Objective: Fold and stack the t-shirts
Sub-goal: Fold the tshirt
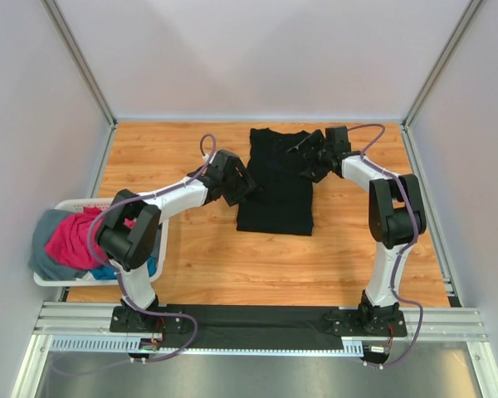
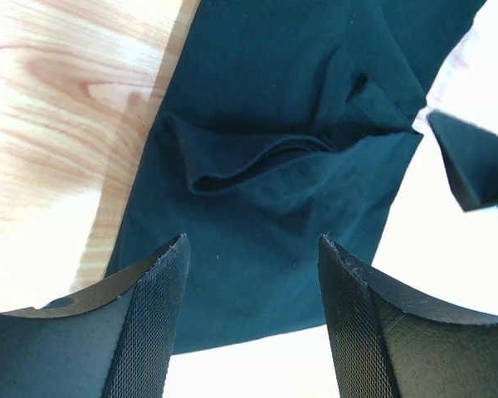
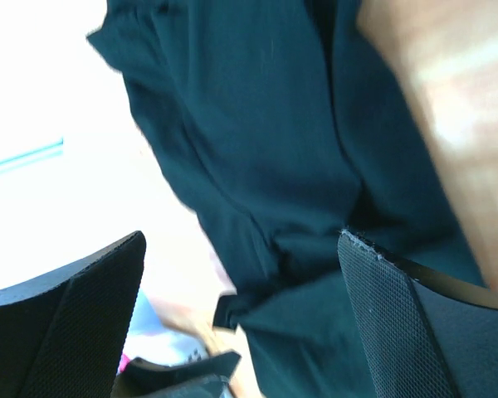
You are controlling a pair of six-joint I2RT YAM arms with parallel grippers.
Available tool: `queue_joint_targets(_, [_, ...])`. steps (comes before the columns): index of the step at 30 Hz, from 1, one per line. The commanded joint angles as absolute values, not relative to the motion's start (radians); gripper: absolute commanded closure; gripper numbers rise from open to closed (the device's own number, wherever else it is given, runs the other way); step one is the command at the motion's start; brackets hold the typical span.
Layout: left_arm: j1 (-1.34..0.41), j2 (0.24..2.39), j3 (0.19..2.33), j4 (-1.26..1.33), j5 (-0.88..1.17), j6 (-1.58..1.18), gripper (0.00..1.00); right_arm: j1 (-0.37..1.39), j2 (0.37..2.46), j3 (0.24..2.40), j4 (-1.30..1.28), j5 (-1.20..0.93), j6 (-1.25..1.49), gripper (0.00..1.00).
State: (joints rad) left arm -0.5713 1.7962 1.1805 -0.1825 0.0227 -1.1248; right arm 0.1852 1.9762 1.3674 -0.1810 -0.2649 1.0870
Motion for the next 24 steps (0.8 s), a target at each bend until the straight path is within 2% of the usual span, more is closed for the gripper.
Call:
queue_joint_targets(1, [-0.569,1.831,1.249,-0.153,0.028,-1.134,0.30,0.172,2.037,1.433,-0.152,-0.253,1.088,0.00])
queue_joint_targets(12, [-0.525,1.983,1.380,-0.133,-0.049,-1.134,0.30,0.155,1.931,1.431,-0.189,-0.293,1.006,0.00])
queue_joint_targets(18, [-0.499,2.075,1.521,-0.120,-0.081,-1.103,0.30,0.153,1.818,1.384,-0.245,-0.246,0.920,0.00])
queue_joint_targets(24, [-0.494,2.167,1.667,-0.216,-0.126,-1.081,0.30,0.152,1.720,1.304,-0.316,-0.150,0.819,0.00])
